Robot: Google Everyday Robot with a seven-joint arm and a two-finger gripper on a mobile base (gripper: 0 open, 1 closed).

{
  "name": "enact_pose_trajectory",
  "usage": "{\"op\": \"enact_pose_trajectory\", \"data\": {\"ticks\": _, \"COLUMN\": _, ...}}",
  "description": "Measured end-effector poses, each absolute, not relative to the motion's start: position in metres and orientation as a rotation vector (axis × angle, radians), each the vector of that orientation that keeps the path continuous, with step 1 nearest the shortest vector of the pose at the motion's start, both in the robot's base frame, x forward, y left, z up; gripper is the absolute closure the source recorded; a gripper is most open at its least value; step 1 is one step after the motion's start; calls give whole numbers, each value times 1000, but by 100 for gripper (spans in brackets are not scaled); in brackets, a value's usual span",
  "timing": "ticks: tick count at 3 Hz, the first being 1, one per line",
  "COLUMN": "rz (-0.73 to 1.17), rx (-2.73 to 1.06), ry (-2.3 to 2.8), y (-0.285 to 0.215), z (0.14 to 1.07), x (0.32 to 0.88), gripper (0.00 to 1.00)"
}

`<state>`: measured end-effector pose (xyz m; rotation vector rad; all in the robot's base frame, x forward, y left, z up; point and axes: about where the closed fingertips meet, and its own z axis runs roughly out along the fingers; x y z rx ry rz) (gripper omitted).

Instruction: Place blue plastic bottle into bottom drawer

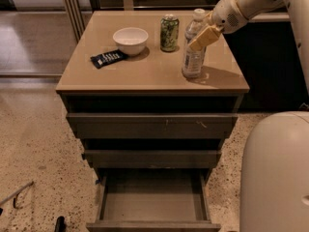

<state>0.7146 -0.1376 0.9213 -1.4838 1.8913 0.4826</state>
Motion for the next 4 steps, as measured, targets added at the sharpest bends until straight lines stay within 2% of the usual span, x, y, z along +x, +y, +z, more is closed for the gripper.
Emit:
{"op": "enact_pose_trajectory", "data": {"ticks": 2, "rz": 483, "rx": -1484, "ry": 1891, "y": -138, "z": 921, "x": 715, "gripper": 96}}
{"op": "enact_pose_trajectory", "data": {"ticks": 4, "rz": 526, "rx": -1467, "ry": 1884, "y": -135, "z": 923, "x": 701, "gripper": 100}}
